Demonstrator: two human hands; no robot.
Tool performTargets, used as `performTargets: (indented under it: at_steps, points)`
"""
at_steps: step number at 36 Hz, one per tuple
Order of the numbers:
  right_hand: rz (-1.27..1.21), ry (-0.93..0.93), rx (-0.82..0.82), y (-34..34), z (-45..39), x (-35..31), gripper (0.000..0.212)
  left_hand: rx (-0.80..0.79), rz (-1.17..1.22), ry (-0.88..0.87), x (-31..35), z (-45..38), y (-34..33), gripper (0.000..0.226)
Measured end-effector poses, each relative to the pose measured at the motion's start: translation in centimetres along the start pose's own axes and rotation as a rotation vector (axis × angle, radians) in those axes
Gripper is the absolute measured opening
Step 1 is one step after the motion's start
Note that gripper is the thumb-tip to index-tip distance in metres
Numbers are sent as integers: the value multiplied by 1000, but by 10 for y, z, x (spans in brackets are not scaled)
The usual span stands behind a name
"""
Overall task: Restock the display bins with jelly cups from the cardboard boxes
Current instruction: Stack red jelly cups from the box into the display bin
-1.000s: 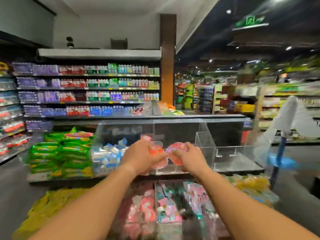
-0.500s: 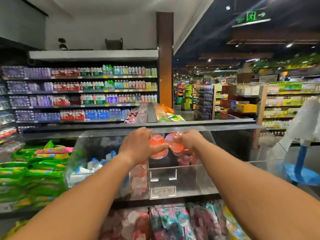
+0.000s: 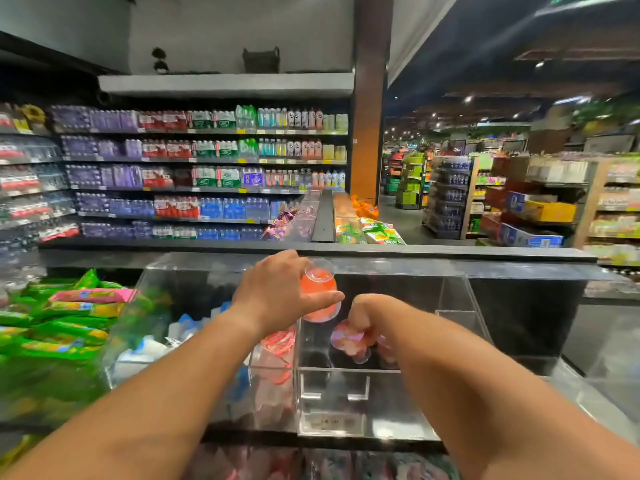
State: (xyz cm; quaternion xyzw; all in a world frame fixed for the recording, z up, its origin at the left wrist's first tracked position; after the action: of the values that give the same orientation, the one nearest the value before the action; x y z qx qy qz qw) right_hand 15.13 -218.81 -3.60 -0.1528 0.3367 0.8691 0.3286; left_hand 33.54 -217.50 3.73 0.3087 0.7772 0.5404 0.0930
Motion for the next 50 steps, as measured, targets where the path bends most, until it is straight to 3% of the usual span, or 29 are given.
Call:
performTargets:
  at_steps: [4, 6, 13, 16, 17, 20, 22, 26, 28, 31, 36, 39, 41, 44, 50]
  points:
    - [38, -39, -47, 8, -24, 7, 46, 19, 0, 6, 0, -4, -4, 70]
    - [127, -89, 63, 16, -38, 11, 30, 16, -9, 6, 1, -5, -6, 72]
    - [448, -39, 225, 27, -55, 13, 43, 4, -29, 21, 5, -6, -10, 71]
    - [292, 14, 214, 23, -62, 13, 27, 3, -29, 22, 5, -7, -12, 72]
    - [286, 38, 233, 24, -62, 12, 30, 4, -28, 18, 5, -7, -13, 72]
    - [457, 17, 357, 28, -60, 6, 29, 5, -20, 15, 4, -7, -13, 73]
    - [607, 15, 483, 30, -57, 4, 16, 13, -18, 13, 3, -8, -12, 74]
    - [697, -6, 376, 20, -64, 3, 25, 20, -4, 14, 0, -6, -10, 73]
    - [664, -5, 339, 21, -71, 6, 17, 17, -13, 14, -1, -5, -10, 73]
    - [706, 33, 355, 16, -69, 6, 25, 0, -16, 9, -2, -4, -12, 76]
    - [389, 263, 435, 26, -16, -4, 16, -60, -2, 10, 2, -10, -15, 81]
    - [-75, 518, 105, 33, 25, -1, 55, -64, 77, 27, 7, -19, -14, 76]
    - [-284, 694, -74, 30, 50, 2, 67, -45, 163, 39, 10, -25, -13, 71]
    - [-283, 820, 3, 29, 66, 4, 71, -25, 312, 58, 14, -33, -12, 67]
    - [-401, 853, 109, 31, 66, 13, 71, -94, 405, 61, 19, -33, -9, 74]
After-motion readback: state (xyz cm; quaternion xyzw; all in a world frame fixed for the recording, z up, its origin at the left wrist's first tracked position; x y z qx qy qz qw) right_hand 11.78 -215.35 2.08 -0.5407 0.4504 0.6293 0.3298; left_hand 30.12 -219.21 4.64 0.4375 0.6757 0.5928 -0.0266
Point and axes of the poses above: each hand's wrist, its own z-axis away from the middle knuckle, its own y-axis out of the back of the hand, x = y × z, the point moved 3 cm from there along -z, towards the middle knuckle, and after that the axes turned 7 degrees about -x, right-handed, at the moved point
